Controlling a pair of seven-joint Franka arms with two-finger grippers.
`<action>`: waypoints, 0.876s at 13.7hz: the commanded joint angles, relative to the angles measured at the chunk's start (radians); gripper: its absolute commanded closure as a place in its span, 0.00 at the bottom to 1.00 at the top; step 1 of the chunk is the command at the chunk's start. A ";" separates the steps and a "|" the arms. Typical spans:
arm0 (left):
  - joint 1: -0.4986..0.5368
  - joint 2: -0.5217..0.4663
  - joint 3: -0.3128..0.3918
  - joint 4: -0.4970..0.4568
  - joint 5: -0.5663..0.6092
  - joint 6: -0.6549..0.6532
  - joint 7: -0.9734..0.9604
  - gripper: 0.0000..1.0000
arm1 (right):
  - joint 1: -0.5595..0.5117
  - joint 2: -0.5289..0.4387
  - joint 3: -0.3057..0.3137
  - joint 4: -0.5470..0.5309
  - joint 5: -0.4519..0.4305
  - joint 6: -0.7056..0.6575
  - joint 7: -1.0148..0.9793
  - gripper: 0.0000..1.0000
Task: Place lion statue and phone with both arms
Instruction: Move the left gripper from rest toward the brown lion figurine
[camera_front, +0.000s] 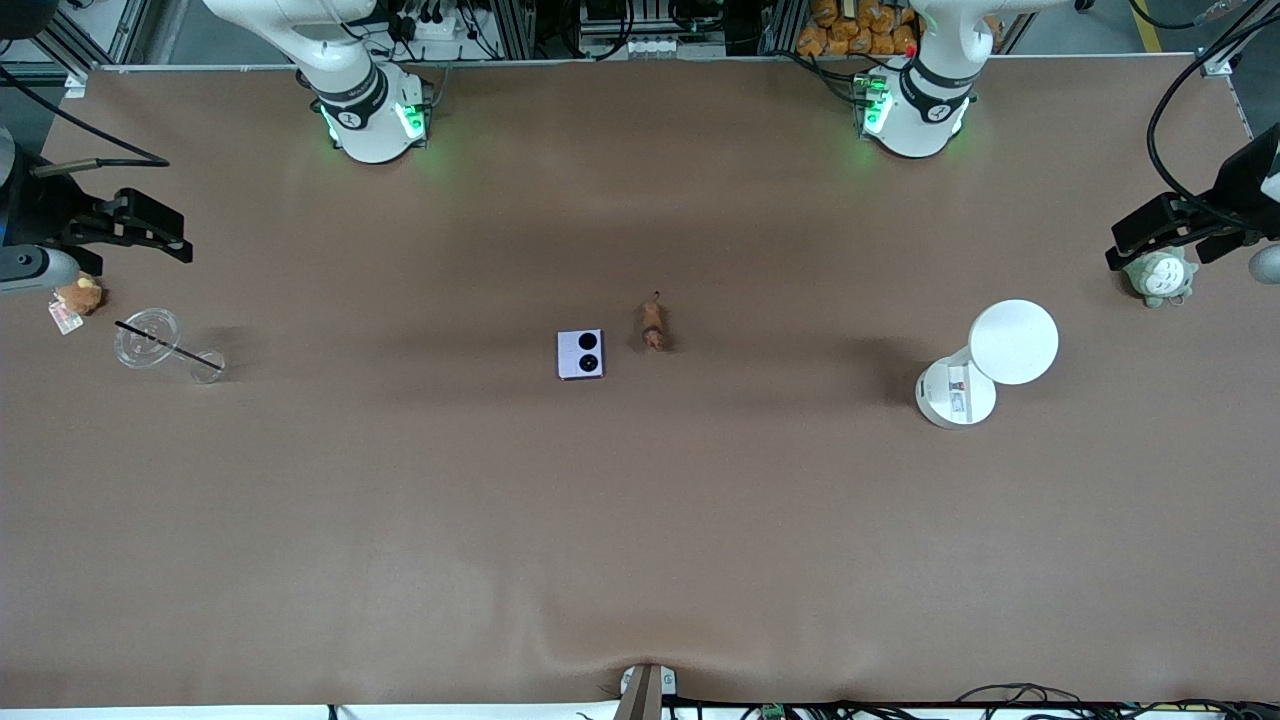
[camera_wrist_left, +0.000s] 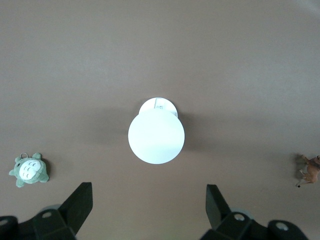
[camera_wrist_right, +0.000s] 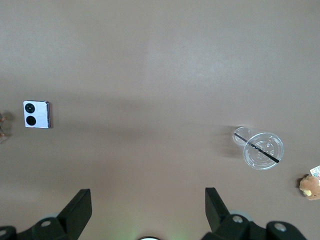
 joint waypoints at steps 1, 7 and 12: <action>0.004 -0.016 0.002 0.011 0.009 -0.046 0.009 0.00 | -0.006 -0.010 0.004 -0.009 0.015 -0.005 0.015 0.00; -0.012 0.000 -0.023 0.068 0.009 -0.148 -0.029 0.00 | -0.006 -0.011 0.004 -0.013 0.015 -0.008 0.013 0.00; -0.021 0.110 -0.229 0.027 -0.002 -0.101 -0.262 0.00 | -0.004 -0.011 0.004 -0.015 0.015 -0.008 0.013 0.00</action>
